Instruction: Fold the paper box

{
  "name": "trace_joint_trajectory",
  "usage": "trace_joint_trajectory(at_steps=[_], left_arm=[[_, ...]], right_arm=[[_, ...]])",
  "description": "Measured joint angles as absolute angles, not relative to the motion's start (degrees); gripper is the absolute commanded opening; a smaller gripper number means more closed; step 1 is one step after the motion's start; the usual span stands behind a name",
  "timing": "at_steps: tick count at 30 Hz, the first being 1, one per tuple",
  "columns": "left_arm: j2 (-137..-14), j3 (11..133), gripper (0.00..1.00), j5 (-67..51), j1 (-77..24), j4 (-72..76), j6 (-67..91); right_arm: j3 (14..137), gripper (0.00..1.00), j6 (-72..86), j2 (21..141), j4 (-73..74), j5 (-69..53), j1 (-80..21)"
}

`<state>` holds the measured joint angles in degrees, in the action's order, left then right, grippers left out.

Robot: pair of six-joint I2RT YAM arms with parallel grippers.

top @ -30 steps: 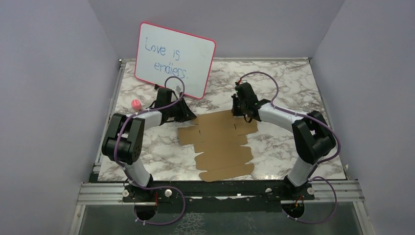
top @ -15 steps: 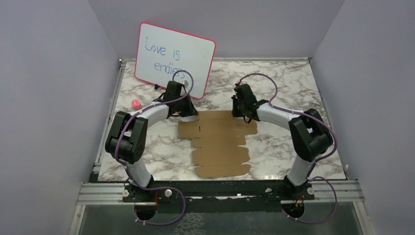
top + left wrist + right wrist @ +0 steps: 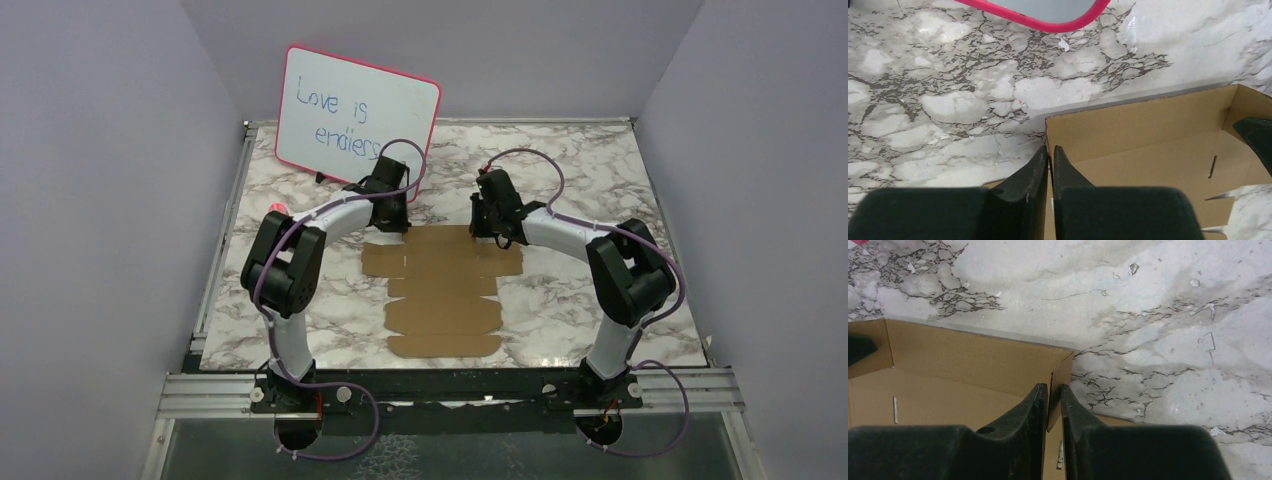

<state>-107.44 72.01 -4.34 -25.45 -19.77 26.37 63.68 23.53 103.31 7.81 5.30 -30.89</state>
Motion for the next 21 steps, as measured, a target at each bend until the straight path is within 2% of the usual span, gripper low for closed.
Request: trace_joint_trajectory(at_steps=[7,15,17,21], left_arm=[[-109.78,74.74,0.27,-3.29,-26.37,-21.85,25.98],[-109.10,75.40,0.60,-3.33,-25.93,-23.00,25.67],[-107.63,74.70,0.72,-3.40,-25.52,-22.98,25.58],[-100.92,70.30,0.82,-3.55,-23.86,-23.03,25.45]], right_arm=[[63.68,0.30,24.18,103.61,7.81,4.34,-30.92],[63.55,0.47,24.34,102.15,7.97,4.32,-30.92],[62.59,0.51,24.18,99.79,7.64,4.32,-30.89],[57.98,0.61,24.16,92.66,6.46,3.86,-30.48]])
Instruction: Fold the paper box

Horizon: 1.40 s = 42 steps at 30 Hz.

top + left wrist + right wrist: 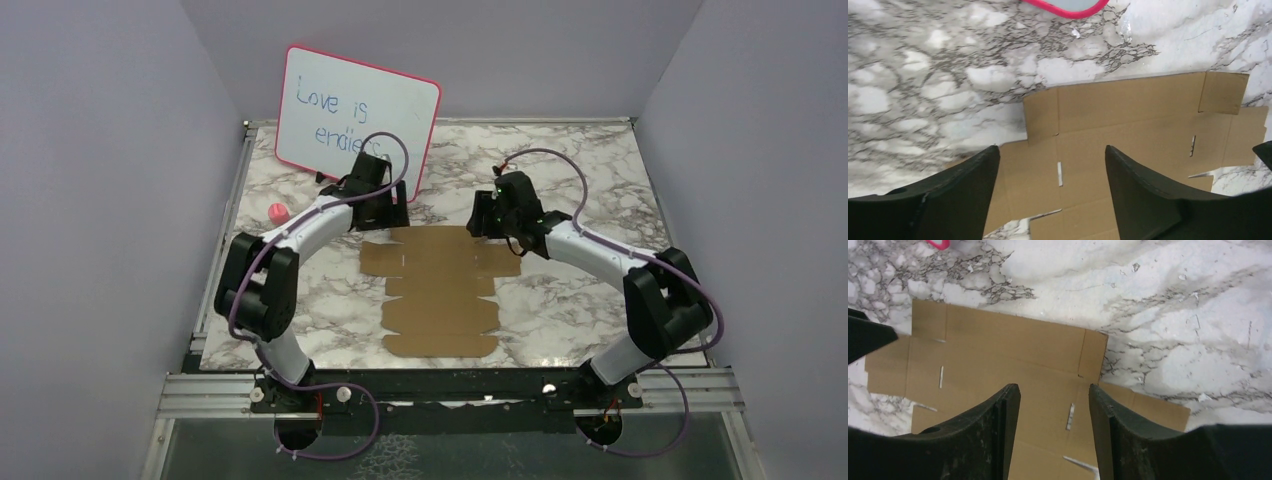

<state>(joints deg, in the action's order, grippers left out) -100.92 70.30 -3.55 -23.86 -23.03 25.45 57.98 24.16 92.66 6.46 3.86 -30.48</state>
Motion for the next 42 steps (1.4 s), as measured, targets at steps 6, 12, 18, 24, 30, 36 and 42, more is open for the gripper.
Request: trace_joint_trajectory(at_steps=[6,12,18,24,30,36,42], left_arm=[[-88.73,61.17,0.84,-4.93,-20.12,-22.92,25.54],[-79.48,51.77,0.85,-8.23,-16.56,-22.74,26.20],[-75.11,42.76,0.84,-13.17,-15.29,-22.55,28.01],[-73.36,36.97,0.83,-18.09,-15.07,-21.52,29.98],[-73.36,36.03,0.80,-20.51,-15.55,-18.85,30.92],[-75.57,35.44,0.77,-21.65,-17.41,-15.44,31.92],[-77.47,35.11,0.75,-21.69,-18.52,-13.82,32.45]], right_arm=[[50.85,0.68,24.99,85.84,5.04,0.25,-28.84],[42.61,0.69,26.83,81.32,4.80,-3.75,-28.03],[36.88,0.68,28.58,77.14,4.97,-6.87,-27.64],[33.01,0.64,30.87,76.73,4.21,-10.55,-27.64],[31.51,0.53,32.97,78.96,0.97,-14.57,-27.64],[31.46,0.31,34.13,80.93,-1.19,-16.97,-27.51],[31.90,0.08,33.61,80.93,-0.67,-17.04,-27.51]])
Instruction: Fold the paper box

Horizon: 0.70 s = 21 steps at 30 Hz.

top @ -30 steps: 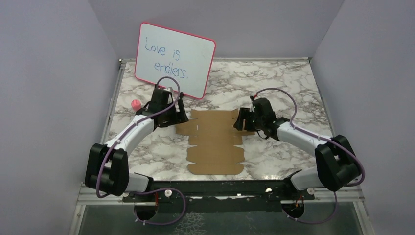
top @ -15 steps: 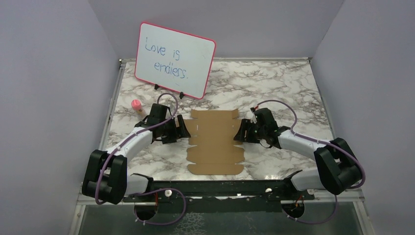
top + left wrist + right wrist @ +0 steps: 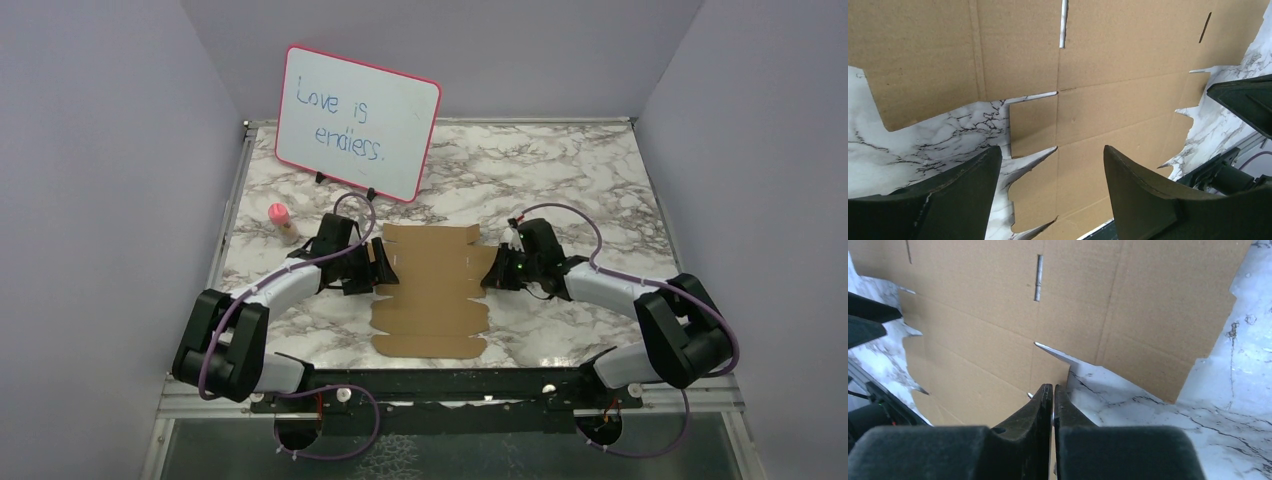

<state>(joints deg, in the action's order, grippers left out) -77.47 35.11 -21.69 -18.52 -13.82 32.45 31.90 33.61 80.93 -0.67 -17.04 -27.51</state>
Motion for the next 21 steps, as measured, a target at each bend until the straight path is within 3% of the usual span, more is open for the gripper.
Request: trace_joint_trajectory(at_steps=[10,21], left_arm=[[-78.46,35.14,0.73,-21.67,-19.64,-12.16,32.77],[-79.37,35.66,0.73,-21.67,-20.03,-11.49,33.01]], right_arm=[[34.79,0.06,32.93,80.93,-0.40,-18.00,-27.53],[36.36,0.35,32.69,80.93,3.79,-14.94,-27.53]])
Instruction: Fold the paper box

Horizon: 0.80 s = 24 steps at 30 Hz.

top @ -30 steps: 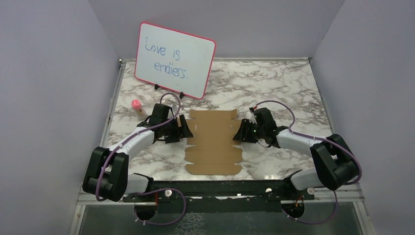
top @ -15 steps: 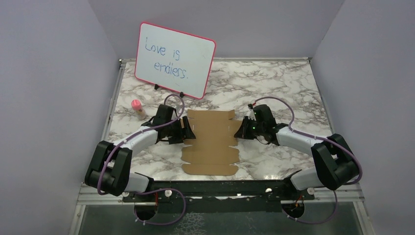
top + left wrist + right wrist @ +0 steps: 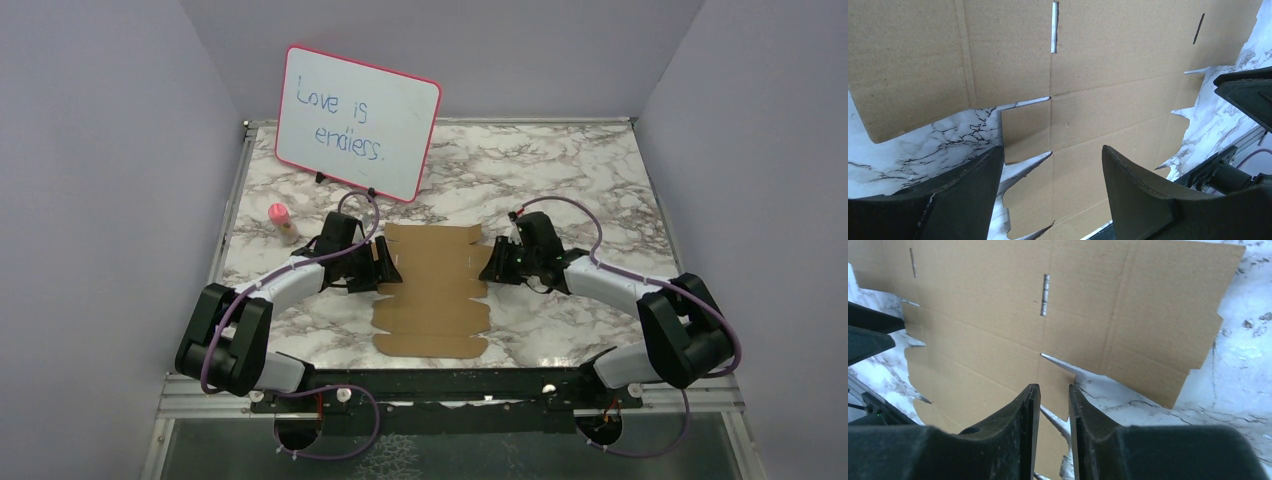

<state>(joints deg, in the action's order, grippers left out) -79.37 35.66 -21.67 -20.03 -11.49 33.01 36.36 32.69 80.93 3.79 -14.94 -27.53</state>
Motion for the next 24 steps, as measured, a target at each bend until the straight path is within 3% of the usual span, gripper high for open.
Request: trace_joint_trajectory(at_steps=[12,24], left_arm=[[-79.83,35.66,0.73,-21.67,-20.34,-10.52,33.08],[-80.31,35.77,0.73,-21.56,-21.23,-9.19,33.80]], right_arm=[[34.28,0.35,34.57,84.79,-0.08,-17.30,-27.18],[35.48,0.17,32.97,84.53,3.22,-16.60,-27.14]])
